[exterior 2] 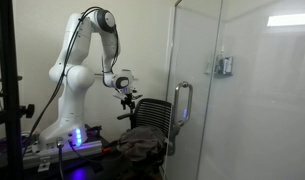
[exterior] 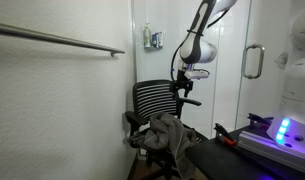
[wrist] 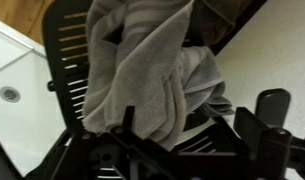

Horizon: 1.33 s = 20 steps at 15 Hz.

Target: Open the door then pick the towel and drop in on the floor

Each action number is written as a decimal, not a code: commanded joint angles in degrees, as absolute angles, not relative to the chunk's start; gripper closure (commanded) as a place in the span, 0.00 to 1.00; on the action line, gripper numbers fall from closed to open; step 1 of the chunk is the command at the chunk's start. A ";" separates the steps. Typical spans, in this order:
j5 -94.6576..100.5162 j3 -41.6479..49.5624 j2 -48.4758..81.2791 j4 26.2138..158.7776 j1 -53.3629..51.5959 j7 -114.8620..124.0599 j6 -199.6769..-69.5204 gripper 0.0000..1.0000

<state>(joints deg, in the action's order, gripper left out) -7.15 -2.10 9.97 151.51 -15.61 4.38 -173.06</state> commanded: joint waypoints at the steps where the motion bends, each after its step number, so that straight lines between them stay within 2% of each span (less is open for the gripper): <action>1: -22.43 -17.91 19.15 139.47 -4.58 -10.09 -168.27 0.00; 2: -23.80 -21.46 20.05 137.48 -0.16 -13.54 -164.49 0.00; 3: -18.93 -16.62 15.43 143.46 -6.99 -5.11 -169.29 0.00; 5: -21.53 -20.24 18.45 139.12 -2.58 -9.66 -166.17 0.00; 6: -18.60 -17.89 17.91 139.97 -3.92 -7.93 -166.75 0.00; 8: -7.28 -7.62 21.97 138.72 -11.01 1.90 -166.58 0.00; 10: -2.53 -3.77 27.20 135.12 -13.98 8.35 -164.17 0.00; 16: -3.22 -1.73 37.76 125.94 -17.56 17.52 -156.69 0.00; 20: -4.22 -0.05 43.68 121.36 -18.12 23.36 -159.10 0.00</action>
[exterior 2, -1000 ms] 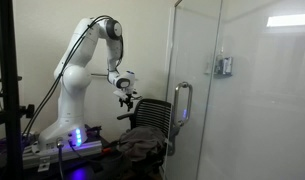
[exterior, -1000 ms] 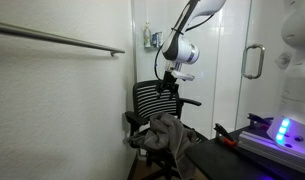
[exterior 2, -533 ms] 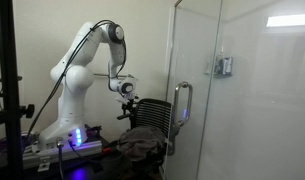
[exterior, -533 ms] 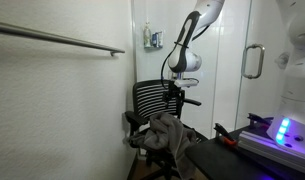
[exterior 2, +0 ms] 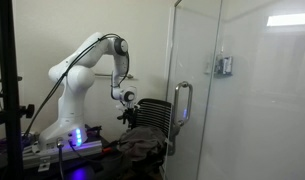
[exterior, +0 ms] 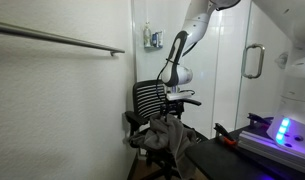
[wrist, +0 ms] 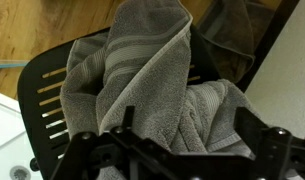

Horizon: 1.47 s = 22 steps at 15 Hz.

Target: Open the door then pick the towel and drop in on the floor

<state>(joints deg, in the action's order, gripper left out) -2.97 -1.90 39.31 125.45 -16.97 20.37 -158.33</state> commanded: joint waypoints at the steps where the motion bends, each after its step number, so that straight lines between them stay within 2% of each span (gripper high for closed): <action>1: -4.51 0.00 44.84 120.56 -17.86 23.94 -160.78 0.00; 4: -4.57 3.31 46.78 118.34 -20.59 28.40 -162.50 0.00; 7: -4.45 2.73 46.27 118.86 -19.86 27.14 -161.74 0.00; 8: -2.87 6.21 45.96 119.26 -23.75 29.85 -161.40 0.00; 13: -2.45 13.20 53.95 112.47 -29.78 37.29 -161.11 0.00; 17: -2.82 13.12 57.81 107.99 -30.12 39.87 -160.69 0.00; 18: -2.70 13.22 58.76 107.05 -30.31 40.36 -160.71 0.25; 19: -2.69 13.23 59.44 106.28 -30.36 40.74 -160.52 0.26; 22: -2.68 13.21 60.87 104.78 -30.21 41.07 -160.45 0.47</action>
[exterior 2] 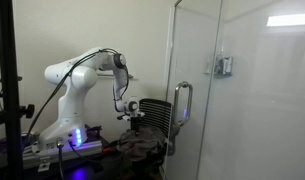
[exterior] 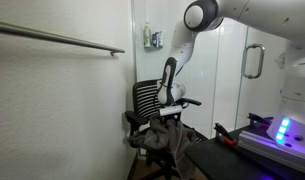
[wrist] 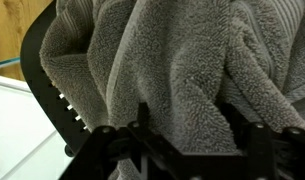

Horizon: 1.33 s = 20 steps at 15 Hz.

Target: Open the door then pick the towel and drop in on the floor

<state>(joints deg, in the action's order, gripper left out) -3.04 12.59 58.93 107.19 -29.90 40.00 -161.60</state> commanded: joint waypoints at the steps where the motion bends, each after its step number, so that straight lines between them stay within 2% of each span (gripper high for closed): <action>1: -2.72 13.34 61.19 104.57 -30.19 41.26 -160.40 0.56; 7: -2.73 14.22 59.52 105.26 -29.80 41.90 -158.50 0.98; 8: -2.78 14.58 58.54 105.58 -29.87 42.39 -156.01 1.00; 12: -0.14 17.16 50.26 111.14 -30.91 42.82 -153.41 0.98; 15: 3.16 20.94 42.77 116.00 -32.52 44.09 -157.46 0.98; 20: 12.96 34.80 31.26 123.28 -41.73 54.72 -166.83 0.98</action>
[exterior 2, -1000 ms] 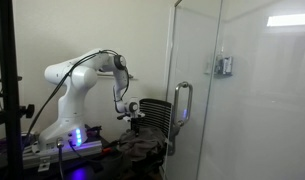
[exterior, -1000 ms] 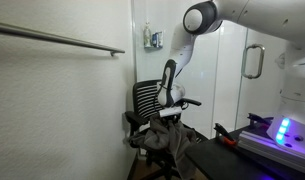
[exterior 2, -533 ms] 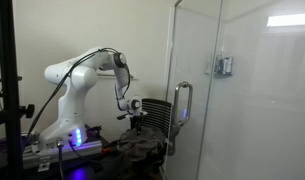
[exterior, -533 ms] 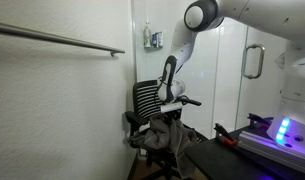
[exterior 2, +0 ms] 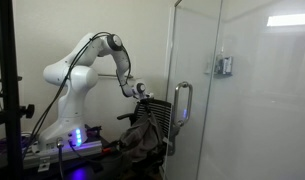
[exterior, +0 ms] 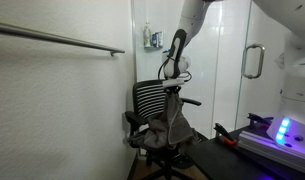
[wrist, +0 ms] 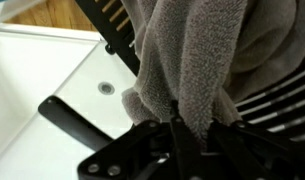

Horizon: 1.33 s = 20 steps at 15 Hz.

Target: Open the door then pick the towel and drop in on the floor

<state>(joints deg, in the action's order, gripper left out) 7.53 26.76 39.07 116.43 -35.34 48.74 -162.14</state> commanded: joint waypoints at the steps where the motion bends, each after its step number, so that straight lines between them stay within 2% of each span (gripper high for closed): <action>1: 15.17 38.67 29.45 124.24 -44.55 57.42 -168.14 0.98; 5: 23.49 56.68 23.55 126.81 -58.54 66.81 -172.40 0.98; 6: 18.48 49.95 27.99 123.53 -52.86 62.56 -169.94 0.92; 8: 20.43 55.45 25.43 124.80 -57.61 64.44 -170.41 0.92; 10: 20.56 56.01 24.51 125.59 -58.26 64.51 -170.50 0.92; 11: 22.15 57.63 26.11 125.51 -59.37 64.37 -171.43 0.98; 12: 22.62 59.45 27.11 124.62 -60.49 65.00 -172.15 0.98; 14: 21.36 65.22 29.35 121.04 -63.80 67.96 -173.97 0.98; 20: 8.83 75.41 28.64 106.72 -69.03 69.50 -164.86 0.98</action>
